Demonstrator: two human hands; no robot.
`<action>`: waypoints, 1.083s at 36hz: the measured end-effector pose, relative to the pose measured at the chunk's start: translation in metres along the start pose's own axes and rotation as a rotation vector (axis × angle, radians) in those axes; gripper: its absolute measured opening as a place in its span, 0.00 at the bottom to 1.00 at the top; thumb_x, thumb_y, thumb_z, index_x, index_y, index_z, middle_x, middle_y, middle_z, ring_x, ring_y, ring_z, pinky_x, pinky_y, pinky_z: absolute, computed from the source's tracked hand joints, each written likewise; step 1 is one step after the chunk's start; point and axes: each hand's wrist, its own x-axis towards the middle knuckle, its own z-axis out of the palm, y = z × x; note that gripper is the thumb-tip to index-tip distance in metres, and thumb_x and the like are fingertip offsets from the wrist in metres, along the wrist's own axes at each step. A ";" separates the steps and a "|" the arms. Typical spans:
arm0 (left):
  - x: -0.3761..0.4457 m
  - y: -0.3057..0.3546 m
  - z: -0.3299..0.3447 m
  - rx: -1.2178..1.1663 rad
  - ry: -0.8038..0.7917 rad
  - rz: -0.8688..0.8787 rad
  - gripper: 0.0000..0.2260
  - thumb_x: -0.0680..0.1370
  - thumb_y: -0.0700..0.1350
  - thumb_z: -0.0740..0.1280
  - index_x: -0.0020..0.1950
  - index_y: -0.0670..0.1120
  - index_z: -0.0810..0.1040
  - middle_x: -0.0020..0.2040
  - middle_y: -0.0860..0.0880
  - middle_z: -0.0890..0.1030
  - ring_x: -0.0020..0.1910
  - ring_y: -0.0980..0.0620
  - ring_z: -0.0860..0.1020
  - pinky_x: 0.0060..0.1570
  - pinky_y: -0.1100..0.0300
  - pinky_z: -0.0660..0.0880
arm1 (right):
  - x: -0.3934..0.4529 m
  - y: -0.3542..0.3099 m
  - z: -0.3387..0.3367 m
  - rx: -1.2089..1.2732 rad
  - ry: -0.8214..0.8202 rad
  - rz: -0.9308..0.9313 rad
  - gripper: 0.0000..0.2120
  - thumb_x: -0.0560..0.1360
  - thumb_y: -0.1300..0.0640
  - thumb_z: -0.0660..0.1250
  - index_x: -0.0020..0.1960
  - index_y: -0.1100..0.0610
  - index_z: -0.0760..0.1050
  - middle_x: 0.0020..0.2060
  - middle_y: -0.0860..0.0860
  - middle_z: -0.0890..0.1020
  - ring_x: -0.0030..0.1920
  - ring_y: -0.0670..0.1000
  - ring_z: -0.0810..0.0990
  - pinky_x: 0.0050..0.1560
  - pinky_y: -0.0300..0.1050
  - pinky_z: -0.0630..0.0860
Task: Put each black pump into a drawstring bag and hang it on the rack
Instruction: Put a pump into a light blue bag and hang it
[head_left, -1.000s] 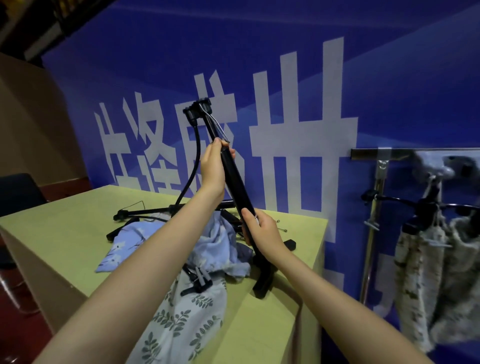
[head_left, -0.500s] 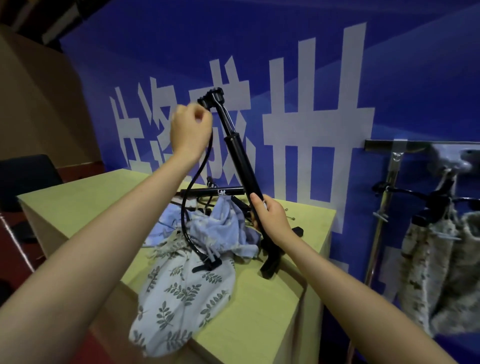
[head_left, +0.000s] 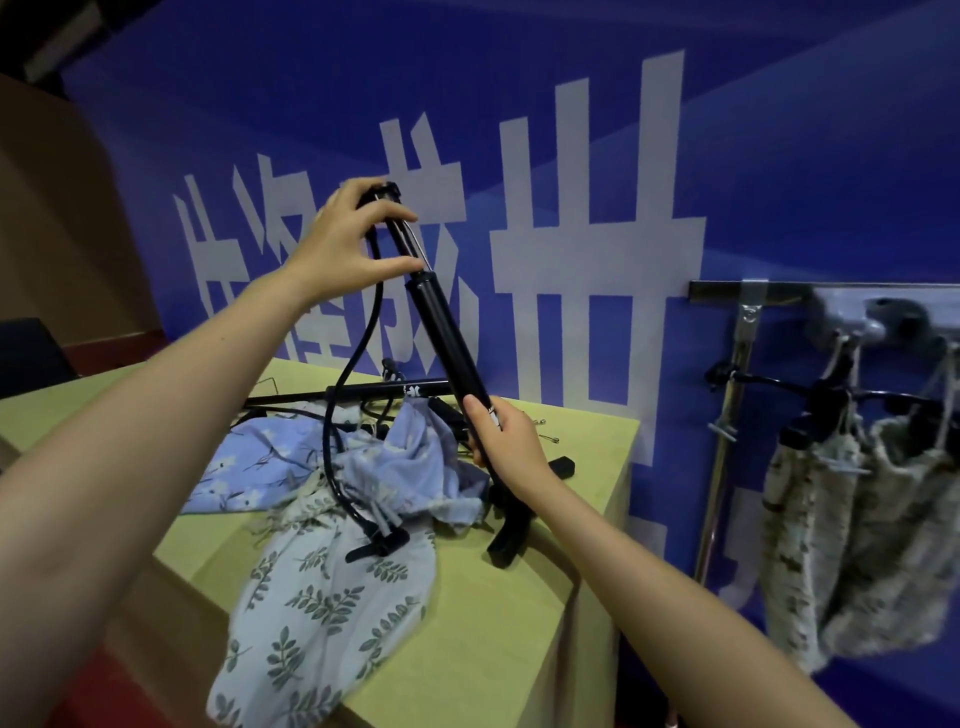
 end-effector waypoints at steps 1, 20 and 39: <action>0.000 -0.002 -0.001 0.013 -0.001 0.003 0.24 0.72 0.58 0.72 0.66 0.53 0.75 0.71 0.47 0.64 0.71 0.47 0.63 0.69 0.44 0.65 | 0.000 0.000 0.000 -0.005 -0.003 -0.007 0.16 0.76 0.37 0.59 0.40 0.47 0.73 0.29 0.50 0.76 0.31 0.50 0.74 0.36 0.51 0.72; 0.027 0.018 0.033 -0.417 0.490 -0.348 0.12 0.79 0.53 0.64 0.55 0.50 0.82 0.49 0.56 0.76 0.53 0.57 0.75 0.59 0.57 0.73 | -0.003 0.000 -0.002 0.031 -0.014 -0.030 0.13 0.80 0.46 0.60 0.39 0.48 0.72 0.27 0.47 0.74 0.29 0.48 0.73 0.35 0.47 0.70; -0.035 0.035 0.071 -0.543 0.404 -0.361 0.14 0.79 0.44 0.65 0.65 0.50 0.77 0.55 0.54 0.74 0.59 0.51 0.73 0.53 0.70 0.69 | -0.004 -0.001 -0.002 -0.034 -0.030 -0.054 0.14 0.81 0.47 0.59 0.37 0.46 0.70 0.29 0.49 0.75 0.30 0.49 0.74 0.35 0.48 0.71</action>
